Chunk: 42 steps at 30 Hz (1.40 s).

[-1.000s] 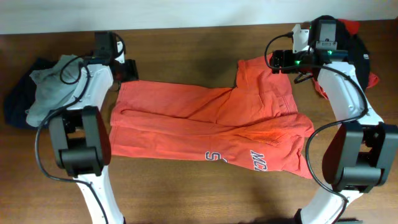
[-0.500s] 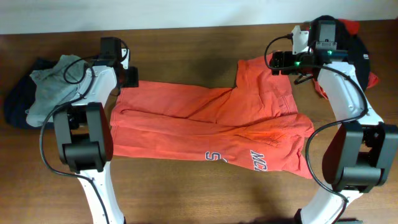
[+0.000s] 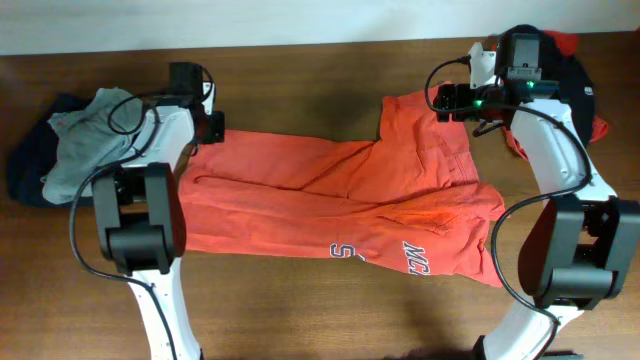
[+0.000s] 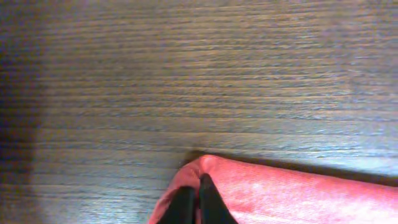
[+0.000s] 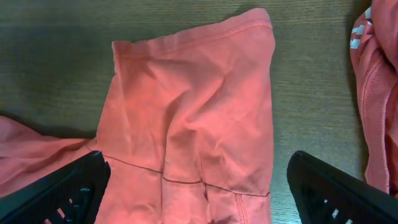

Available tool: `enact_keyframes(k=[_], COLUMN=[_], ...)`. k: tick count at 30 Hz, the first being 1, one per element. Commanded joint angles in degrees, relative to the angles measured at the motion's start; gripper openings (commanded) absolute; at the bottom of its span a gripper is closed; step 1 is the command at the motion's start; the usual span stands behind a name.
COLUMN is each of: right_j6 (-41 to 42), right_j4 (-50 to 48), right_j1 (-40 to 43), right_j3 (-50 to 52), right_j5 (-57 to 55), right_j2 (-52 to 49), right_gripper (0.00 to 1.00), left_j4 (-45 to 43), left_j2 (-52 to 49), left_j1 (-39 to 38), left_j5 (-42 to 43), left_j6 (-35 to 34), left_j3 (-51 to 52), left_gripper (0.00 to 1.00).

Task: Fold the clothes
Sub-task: 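Grasp the shirt's top left and top right corners with both grippers, then fold the top edge down toward the viewer with both grippers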

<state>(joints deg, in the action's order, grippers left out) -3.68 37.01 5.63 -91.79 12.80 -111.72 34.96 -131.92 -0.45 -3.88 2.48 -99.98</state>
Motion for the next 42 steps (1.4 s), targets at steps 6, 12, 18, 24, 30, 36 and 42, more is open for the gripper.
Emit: enact_keyframes(k=[6, 12, 18, 24, 30, 36, 42], right_j6=[-0.13, -0.17, 0.09, 0.07, 1.16, 2.23, 2.67], right_j4=[-4.98, -8.15, -12.92, -17.09, -23.23, -27.12, -28.79], right_j1=[0.00, 0.00, -0.07, -0.04, -0.04, -0.04, -0.04], right_j3=[-0.31, -0.44, -0.44, -0.44, -0.44, -0.44, -0.44], right_j5=[-0.96, -1.03, -0.94, -0.96, -1.03, -1.31, -1.68], right_j2=[0.09, -2.32, -8.28, -13.81, -16.65, -19.32, -21.79], right_gripper=[0.92, 0.92, 0.90, 0.85, 0.83, 0.82, 0.80], left_j4=[2.54, 3.19, 3.63, 3.50, 3.50, 3.23, 3.23], left_j2=[-1.29, 0.98, 1.25, 1.22, 1.22, 1.22, 1.22], left_j1=[-0.15, -0.31, -0.31, -0.31, -0.96, -1.01, -1.01], left_j5=[-0.44, -0.44, -0.42, -0.42, -0.46, -0.66, -2.08], left_j6=[-0.31, -1.25, -1.84, -1.86, -2.47, -2.45, -2.43], left_j3=[-2.54, -3.69, -3.67, -3.67, -3.67, -3.67, -3.67], left_gripper=[0.00, 0.00, 0.00, 0.00, 0.00, 0.00, 0.00])
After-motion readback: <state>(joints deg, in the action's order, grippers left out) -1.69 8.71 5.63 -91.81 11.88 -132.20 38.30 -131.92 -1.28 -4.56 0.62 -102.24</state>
